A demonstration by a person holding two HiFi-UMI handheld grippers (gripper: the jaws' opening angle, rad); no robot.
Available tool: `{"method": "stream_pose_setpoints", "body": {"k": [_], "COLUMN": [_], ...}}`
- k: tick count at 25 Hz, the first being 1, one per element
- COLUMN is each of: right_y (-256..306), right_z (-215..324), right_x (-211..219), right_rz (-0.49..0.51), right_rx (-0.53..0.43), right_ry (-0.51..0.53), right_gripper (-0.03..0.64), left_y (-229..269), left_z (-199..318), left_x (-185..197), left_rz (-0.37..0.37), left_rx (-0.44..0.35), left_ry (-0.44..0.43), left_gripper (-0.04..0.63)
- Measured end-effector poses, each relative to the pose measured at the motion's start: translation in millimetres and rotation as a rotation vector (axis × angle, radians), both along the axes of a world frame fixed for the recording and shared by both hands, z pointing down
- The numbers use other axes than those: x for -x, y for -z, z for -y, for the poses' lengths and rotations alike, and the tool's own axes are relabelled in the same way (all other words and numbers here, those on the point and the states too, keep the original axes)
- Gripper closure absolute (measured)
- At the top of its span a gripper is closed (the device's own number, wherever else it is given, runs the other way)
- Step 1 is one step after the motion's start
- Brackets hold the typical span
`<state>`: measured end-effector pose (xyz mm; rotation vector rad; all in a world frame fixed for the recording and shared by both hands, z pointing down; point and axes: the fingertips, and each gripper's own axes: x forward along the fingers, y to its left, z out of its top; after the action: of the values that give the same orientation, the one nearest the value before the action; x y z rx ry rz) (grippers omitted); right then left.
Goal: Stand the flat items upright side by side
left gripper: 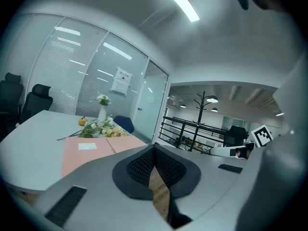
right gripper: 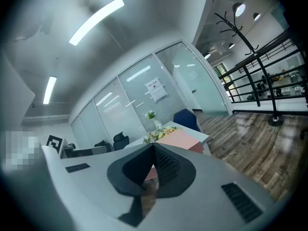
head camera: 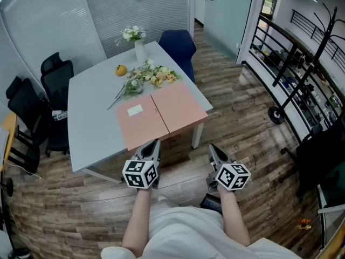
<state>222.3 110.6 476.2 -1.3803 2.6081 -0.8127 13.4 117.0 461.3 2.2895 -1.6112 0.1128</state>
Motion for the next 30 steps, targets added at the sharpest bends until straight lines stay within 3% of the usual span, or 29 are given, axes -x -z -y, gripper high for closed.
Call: {"method": "stream_pose_setpoints", "body": {"k": [15, 18, 19, 20, 21, 22, 23, 30], "right_y": [-3, 0, 4, 7, 9, 8, 7, -4], "right_z": [-10, -12, -14, -15, -16, -17, -17, -14], "right_x": [4, -2, -3, -4, -4, -3, -3, -15], "right_rz": [-0.021, 0.002, 0.032, 0.073, 0.114, 0.146, 0.166, 0.205], "right_rx": [0.001, -0.008, -0.018, -0.022, -0.011, 0.008, 0.025, 0.074], "right_ry": [0.015, 0.002, 0.005, 0.020, 0.043, 0.066, 0.080, 0.091], "right_gripper": [0.601, 0.601, 0.600, 0.596, 0.511, 0.432, 0.405, 0.389], "left_y": [-3, -1, -1, -2, -3, -3, -3, -9], "left_z": [-12, -15, -16, -16, -17, -18, -19, -15], "left_x": [6, 0, -5, -11, -14, -17, -18, -26], "left_rz": [-0.002, -0.041, -0.061, -0.078, -0.088, -0.091, -0.090, -0.052], "left_rx": [0.008, 0.002, 0.009, 0.021, 0.030, 0.034, 0.036, 0.055], "left_ry": [0.022, -0.005, -0.030, -0.054, -0.069, -0.074, -0.074, -0.060], "left_gripper": [0.592, 0.589, 0.529, 0.381, 0.345, 0.329, 0.321, 0.307]}}
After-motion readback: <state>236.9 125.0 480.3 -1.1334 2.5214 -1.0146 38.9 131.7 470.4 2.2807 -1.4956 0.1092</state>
